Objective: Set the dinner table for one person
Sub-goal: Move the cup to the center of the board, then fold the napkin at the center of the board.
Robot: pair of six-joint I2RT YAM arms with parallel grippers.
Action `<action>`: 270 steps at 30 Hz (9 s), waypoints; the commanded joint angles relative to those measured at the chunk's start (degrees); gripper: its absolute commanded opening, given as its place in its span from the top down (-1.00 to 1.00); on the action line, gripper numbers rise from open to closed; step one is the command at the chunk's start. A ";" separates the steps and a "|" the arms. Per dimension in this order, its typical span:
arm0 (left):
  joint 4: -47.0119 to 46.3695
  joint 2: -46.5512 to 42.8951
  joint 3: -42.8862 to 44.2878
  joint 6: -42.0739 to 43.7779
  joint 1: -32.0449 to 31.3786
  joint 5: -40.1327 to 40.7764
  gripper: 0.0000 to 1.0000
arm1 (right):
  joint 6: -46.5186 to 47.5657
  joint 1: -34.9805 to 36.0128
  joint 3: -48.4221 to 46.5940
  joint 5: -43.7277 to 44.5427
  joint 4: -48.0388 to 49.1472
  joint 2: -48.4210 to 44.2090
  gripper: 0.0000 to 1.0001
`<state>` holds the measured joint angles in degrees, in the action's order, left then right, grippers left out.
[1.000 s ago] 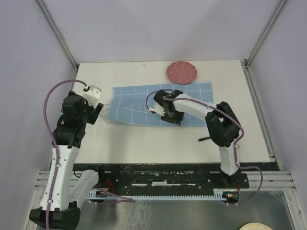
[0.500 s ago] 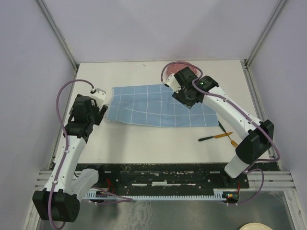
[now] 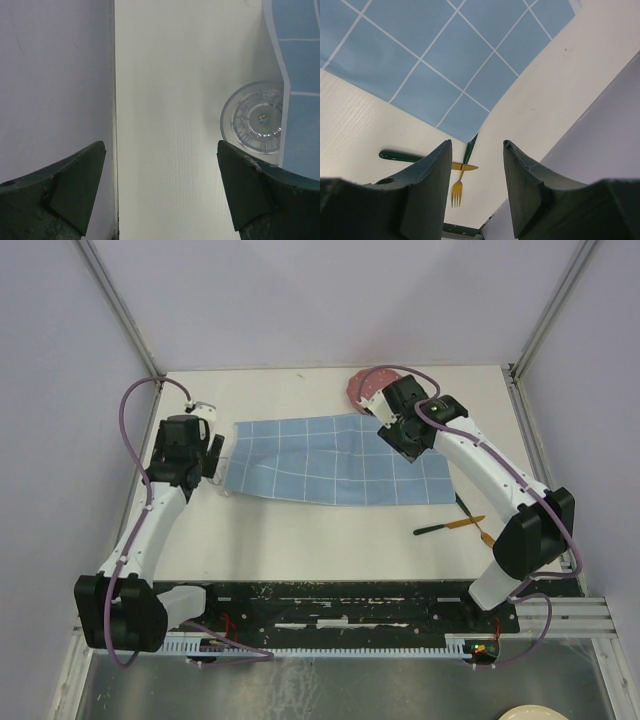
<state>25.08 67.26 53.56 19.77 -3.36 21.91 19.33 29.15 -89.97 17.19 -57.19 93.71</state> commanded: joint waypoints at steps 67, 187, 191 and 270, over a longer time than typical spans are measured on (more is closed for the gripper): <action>3.01 21.59 7.87 -15.21 2.74 -5.76 0.95 | -0.21 -4.36 3.17 0.68 1.43 -1.47 0.06; 30.53 -10.11 17.00 -3.21 17.64 -10.93 -0.29 | 9.52 38.09 -47.75 -10.08 25.60 57.11 -0.39; 30.94 -10.56 17.17 -3.71 17.57 -10.97 -0.29 | 9.06 37.92 -47.31 -10.16 26.53 58.32 -0.34; 22.40 4.73 27.88 -7.98 17.53 -25.49 -0.18 | 6.47 33.74 -15.63 -5.07 11.00 2.55 0.97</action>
<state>49.15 71.57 78.28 14.35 14.06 -2.13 25.39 65.41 -105.67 10.87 -46.41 101.38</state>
